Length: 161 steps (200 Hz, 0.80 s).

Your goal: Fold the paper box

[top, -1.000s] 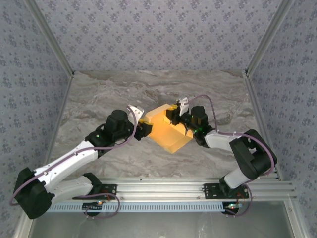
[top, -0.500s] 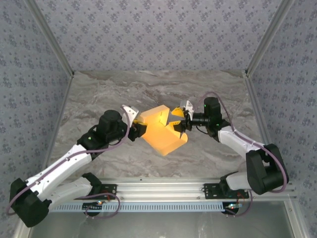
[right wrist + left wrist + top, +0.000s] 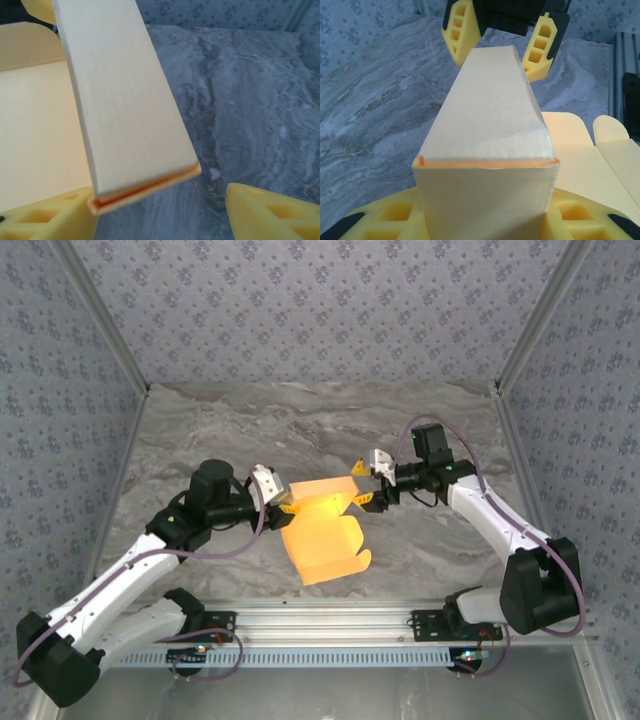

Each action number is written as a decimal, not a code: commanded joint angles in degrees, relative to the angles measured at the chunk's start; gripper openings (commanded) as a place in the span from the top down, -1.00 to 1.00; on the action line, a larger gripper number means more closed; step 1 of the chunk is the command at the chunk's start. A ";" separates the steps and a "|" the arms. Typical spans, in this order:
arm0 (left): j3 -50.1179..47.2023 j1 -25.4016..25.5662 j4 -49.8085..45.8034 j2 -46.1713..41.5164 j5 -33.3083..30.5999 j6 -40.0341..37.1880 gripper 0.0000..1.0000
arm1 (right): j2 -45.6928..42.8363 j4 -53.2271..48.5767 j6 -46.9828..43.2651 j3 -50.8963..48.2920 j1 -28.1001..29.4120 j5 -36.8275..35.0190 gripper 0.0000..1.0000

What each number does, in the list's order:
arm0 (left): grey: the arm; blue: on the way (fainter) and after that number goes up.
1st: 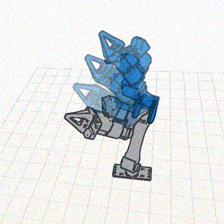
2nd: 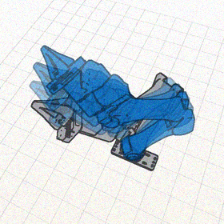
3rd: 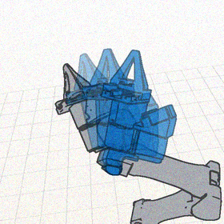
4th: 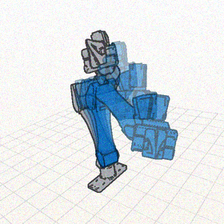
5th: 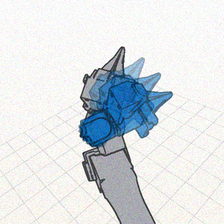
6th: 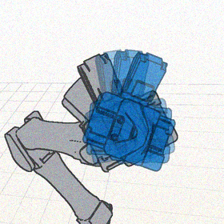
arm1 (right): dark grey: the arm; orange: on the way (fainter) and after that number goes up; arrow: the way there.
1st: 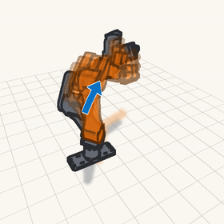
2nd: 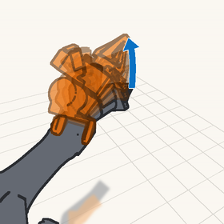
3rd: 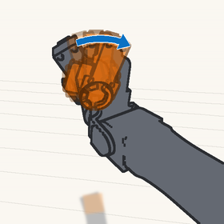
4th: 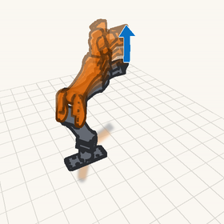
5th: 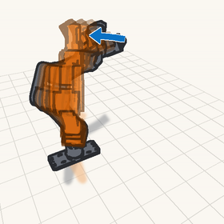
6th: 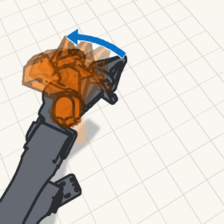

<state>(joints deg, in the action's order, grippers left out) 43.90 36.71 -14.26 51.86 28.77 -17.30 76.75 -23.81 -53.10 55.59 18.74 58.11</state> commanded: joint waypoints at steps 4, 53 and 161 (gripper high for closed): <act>2.91 -0.23 -0.73 0.10 4.54 -5.89 0.39 | 1.31 -15.66 -9.71 3.47 2.93 3.60 -0.37; 4.42 -1.35 -3.42 1.28 7.25 -8.48 0.39 | 0.04 -18.95 -13.43 4.02 5.48 2.89 -0.25; 4.61 -2.12 -3.28 2.20 10.34 -8.72 0.37 | -0.65 -5.25 -0.43 -0.07 6.71 -2.49 0.42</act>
<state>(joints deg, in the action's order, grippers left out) 46.24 34.74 -18.46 53.80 36.60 -25.08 77.12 -33.69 -58.41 57.19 24.49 56.75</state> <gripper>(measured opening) 0.421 0.420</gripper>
